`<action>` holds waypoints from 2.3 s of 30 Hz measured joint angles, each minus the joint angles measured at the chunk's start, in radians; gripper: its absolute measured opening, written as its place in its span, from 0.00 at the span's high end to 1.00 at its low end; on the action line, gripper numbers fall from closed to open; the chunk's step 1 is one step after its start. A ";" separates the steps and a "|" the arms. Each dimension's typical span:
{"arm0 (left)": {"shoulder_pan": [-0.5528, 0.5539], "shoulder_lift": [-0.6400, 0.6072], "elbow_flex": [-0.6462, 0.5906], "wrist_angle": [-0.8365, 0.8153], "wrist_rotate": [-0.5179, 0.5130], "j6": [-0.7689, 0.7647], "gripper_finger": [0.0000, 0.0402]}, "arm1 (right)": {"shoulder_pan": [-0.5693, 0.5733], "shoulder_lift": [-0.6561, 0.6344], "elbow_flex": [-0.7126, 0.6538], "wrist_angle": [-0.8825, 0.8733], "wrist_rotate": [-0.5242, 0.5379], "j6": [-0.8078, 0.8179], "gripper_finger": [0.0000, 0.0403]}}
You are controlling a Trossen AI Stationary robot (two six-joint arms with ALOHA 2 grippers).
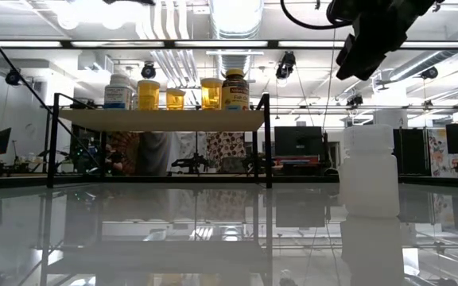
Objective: Pick and place medicine bottles onto shelf by color
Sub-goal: Put the blue pill bottle on the shelf
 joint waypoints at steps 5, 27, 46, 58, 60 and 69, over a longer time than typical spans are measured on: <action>-0.230 0.000 -0.091 0.227 -0.008 0.011 0.40 | 0.000 0.000 0.000 -0.001 0.001 0.035 0.96; -0.689 0.012 -0.384 0.648 -0.042 0.260 0.40 | 0.017 0.005 -0.026 -0.206 0.052 -0.068 0.53; -0.756 -0.004 -0.543 0.892 -0.195 0.288 0.40 | 0.017 0.096 -0.148 -0.077 0.155 -0.018 0.55; -0.756 -0.024 -0.543 0.890 -0.199 0.295 0.40 | 0.015 0.152 -0.145 -0.072 0.180 -0.013 0.58; -0.756 -0.025 -0.543 0.888 -0.211 0.296 0.40 | 0.015 0.152 -0.145 -0.072 0.179 -0.013 0.62; -0.756 -0.030 -0.543 0.886 -0.271 0.296 0.40 | 0.015 0.151 -0.144 -0.069 0.148 -0.012 0.75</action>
